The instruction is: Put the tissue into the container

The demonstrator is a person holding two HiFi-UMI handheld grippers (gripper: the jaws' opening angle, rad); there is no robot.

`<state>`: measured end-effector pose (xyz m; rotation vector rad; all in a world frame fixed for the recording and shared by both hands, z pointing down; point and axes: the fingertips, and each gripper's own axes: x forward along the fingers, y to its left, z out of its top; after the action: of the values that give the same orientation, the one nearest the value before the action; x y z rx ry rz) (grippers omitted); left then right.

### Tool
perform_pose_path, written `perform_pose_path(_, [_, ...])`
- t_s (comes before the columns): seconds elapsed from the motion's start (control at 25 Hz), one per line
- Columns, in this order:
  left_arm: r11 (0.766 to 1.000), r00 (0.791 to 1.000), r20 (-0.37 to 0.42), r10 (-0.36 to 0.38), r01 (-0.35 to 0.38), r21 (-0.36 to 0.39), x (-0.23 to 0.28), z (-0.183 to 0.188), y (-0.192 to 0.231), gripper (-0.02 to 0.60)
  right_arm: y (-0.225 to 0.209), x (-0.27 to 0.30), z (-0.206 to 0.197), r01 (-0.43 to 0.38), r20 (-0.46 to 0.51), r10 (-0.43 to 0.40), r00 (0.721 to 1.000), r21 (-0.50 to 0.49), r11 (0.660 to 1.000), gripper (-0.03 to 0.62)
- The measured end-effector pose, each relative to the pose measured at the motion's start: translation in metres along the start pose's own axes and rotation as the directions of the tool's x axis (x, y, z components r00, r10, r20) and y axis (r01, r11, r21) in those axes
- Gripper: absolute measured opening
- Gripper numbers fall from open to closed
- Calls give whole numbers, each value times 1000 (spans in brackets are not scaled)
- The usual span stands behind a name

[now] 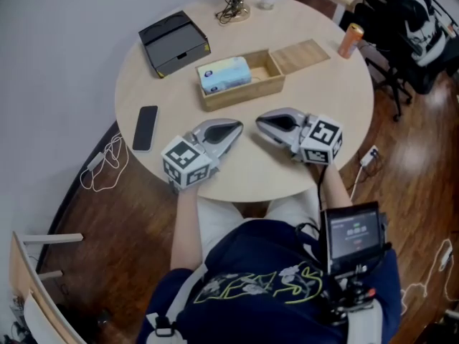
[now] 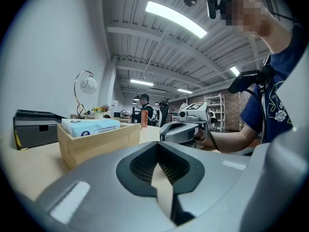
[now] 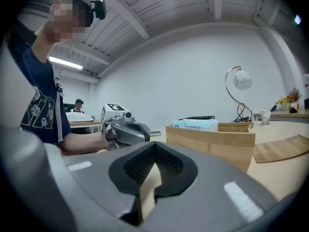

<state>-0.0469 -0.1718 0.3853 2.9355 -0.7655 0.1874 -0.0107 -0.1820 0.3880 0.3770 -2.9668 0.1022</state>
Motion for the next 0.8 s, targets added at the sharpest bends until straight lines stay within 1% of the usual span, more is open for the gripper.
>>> perform_pose_path(0.12, [1000, 1000, -3, -6, 6, 1, 0, -1, -1, 2, 1, 0, 1, 10, -6, -10, 1000, 4, 1000, 11])
perform_pose_path(0.4, [1000, 1000, -4, -2, 2, -3, 0, 0, -1, 2, 2, 0, -2, -10, -5, 10, 1000, 10, 1000, 11])
perform_pose_path(0.6, [1000, 1000, -3, 0, 0, -5, -1, 0, -1, 2, 10, 0, -1, -50, -8, 50, 999, 0, 999, 11])
perform_pose_path(0.8, [1000, 1000, -5, 1, -1, -2, -2, 0, -2, 2, 14, -1, 0, -55, 0, 55, 998, 0, 998, 11])
